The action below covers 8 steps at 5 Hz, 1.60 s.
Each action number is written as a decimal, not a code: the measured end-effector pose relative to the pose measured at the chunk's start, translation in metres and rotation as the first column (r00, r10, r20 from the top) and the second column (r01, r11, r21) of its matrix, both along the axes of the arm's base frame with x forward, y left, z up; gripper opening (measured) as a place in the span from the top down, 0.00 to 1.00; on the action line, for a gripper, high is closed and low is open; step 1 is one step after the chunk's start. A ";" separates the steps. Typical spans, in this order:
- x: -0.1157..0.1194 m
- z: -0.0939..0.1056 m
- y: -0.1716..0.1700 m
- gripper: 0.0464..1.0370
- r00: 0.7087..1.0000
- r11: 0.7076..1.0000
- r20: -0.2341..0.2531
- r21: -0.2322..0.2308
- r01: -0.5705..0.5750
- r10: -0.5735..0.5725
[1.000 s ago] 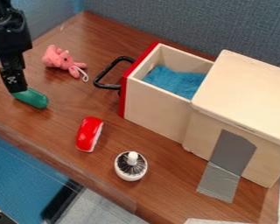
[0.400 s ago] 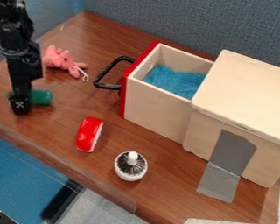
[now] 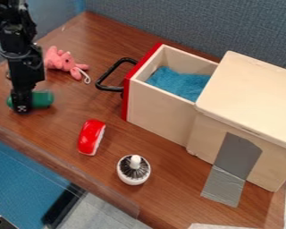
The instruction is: Relocate the green object to the upper right side of the drawer
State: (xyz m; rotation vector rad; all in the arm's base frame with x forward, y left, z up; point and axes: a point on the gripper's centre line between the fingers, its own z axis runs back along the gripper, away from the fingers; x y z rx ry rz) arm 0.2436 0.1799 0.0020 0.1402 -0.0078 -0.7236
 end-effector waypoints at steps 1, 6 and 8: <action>0.000 0.013 -0.004 0.61 0.997 0.997 0.010 -0.031 -0.073 0.074; 0.141 0.045 -0.043 0.61 0.911 0.916 0.109 -0.108 -0.388 0.398; 0.179 0.010 -0.032 0.61 0.881 0.884 0.078 -0.035 -0.465 0.467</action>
